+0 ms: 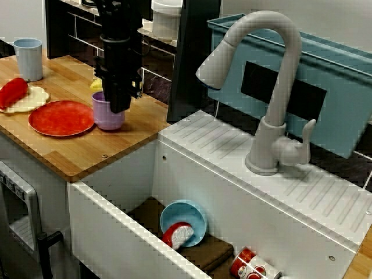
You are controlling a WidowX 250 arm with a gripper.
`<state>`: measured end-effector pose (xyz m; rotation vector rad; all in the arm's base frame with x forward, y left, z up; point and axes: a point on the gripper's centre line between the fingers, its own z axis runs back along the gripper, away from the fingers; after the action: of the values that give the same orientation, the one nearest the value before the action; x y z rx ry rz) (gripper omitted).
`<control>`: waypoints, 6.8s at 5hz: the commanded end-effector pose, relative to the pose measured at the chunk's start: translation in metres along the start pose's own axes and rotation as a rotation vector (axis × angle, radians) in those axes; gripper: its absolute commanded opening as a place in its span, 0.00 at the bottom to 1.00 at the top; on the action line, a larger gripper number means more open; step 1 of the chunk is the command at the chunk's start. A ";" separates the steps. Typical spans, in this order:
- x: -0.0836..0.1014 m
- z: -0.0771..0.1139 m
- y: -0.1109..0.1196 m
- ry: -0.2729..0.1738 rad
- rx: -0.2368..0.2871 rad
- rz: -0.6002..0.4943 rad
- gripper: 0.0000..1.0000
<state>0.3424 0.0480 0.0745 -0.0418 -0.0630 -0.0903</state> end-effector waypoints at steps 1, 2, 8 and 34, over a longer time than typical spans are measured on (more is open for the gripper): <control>-0.015 0.071 0.015 -0.119 -0.030 -0.004 0.00; -0.024 0.083 0.014 -0.124 -0.046 -0.012 0.00; -0.075 0.068 -0.095 -0.114 -0.145 -0.057 0.00; -0.098 0.015 0.172 -0.251 0.182 0.548 1.00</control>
<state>0.2654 0.2246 0.0610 0.0872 -0.2647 0.4801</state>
